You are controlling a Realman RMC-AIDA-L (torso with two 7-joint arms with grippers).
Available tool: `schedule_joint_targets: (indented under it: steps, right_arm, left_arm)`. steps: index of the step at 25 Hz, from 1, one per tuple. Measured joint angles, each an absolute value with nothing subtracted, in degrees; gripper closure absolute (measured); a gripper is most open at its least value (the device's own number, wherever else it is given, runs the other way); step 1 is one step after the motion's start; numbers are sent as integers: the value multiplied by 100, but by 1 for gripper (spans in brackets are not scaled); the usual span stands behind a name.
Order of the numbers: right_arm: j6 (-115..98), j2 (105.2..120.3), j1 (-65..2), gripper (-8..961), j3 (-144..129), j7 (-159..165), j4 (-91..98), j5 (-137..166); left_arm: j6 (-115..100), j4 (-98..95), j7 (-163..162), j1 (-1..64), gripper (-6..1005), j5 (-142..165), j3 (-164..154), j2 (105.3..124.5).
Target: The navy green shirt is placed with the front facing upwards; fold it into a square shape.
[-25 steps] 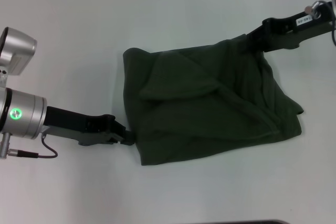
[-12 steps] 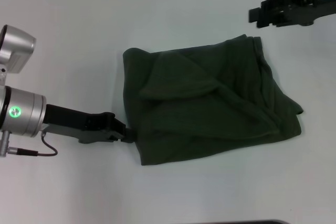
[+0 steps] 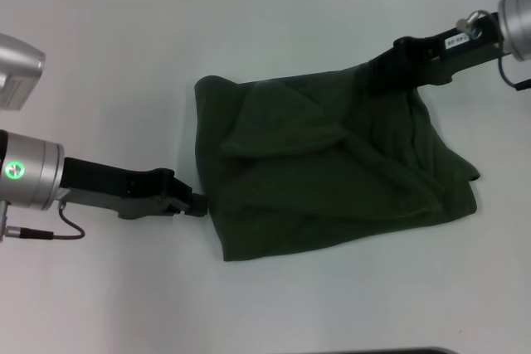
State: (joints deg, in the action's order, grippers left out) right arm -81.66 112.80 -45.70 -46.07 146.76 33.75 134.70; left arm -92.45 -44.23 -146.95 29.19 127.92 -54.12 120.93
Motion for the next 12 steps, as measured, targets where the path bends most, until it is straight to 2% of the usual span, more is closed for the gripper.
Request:
schedule_joint_targets:
  steps: [12]
  right_arm:
    - [-7621, 11271, -4511, 625, -4683, 14731, 3802, 13459]
  left_arm:
    - [-9248, -4426, -14695, 2986, 956, 12794, -5397, 12093]
